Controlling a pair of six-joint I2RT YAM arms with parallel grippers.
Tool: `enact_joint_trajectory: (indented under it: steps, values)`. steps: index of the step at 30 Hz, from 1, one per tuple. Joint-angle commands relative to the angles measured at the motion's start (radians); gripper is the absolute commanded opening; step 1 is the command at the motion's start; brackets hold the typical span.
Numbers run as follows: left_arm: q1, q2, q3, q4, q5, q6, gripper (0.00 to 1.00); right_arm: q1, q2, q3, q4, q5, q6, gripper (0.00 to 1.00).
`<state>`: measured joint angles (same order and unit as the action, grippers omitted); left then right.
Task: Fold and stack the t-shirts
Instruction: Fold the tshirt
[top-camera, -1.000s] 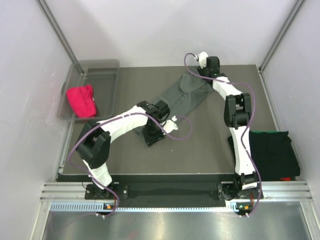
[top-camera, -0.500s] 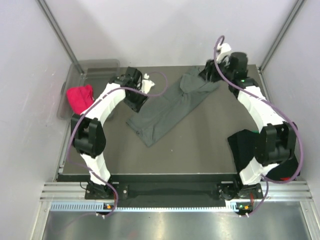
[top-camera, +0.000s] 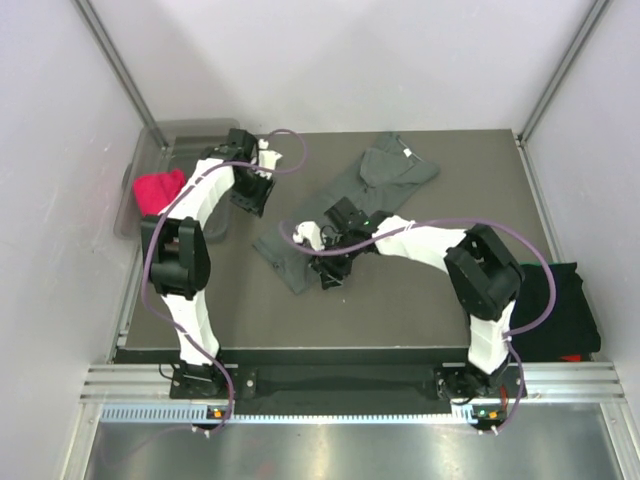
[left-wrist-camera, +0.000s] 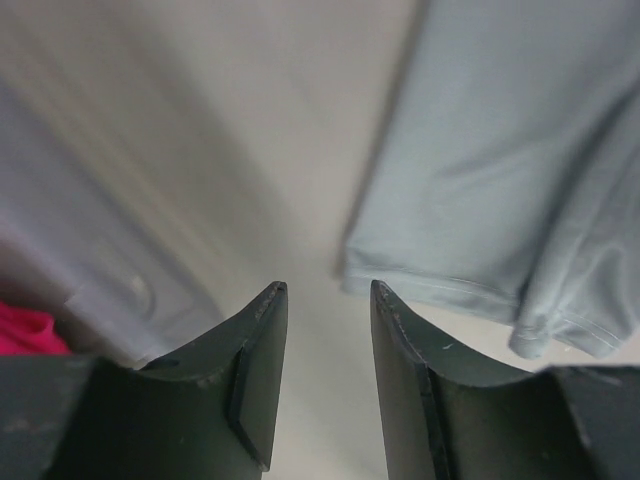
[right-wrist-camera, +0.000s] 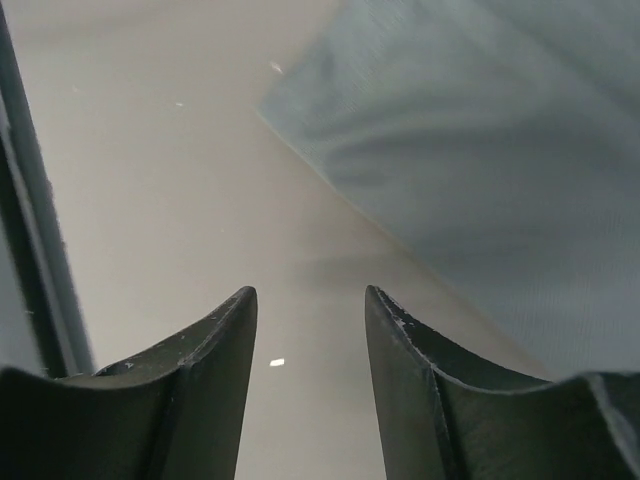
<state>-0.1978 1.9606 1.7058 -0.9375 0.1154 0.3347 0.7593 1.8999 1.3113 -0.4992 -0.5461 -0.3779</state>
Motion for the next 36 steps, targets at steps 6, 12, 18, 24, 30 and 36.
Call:
enact_joint_trajectory:
  steps: [6,12,18,24,30,36]
  values:
    - [0.089,-0.058,0.098,0.042,0.078,-0.158,0.45,0.118,-0.059,-0.029,0.158,0.147,-0.289,0.49]
    - [0.104,-0.039,0.143,0.034,0.155,-0.183,0.44,0.170,-0.012,-0.018,0.206,0.163,-0.354,0.49]
    - [0.116,-0.023,0.167,0.032,0.147,-0.189,0.44,0.212,0.030,0.029,0.185,0.100,-0.386,0.49]
    - [0.121,-0.028,0.160,0.035,0.150,-0.191,0.43,0.224,0.085,0.086,0.177,0.098,-0.386,0.47]
    - [0.123,-0.037,0.152,0.037,0.152,-0.191,0.43,0.229,0.143,0.150,0.121,0.095,-0.401,0.33]
    - [0.126,-0.046,0.152,0.039,0.150,-0.183,0.43,0.244,0.110,0.129,-0.018,0.080,-0.463,0.04]
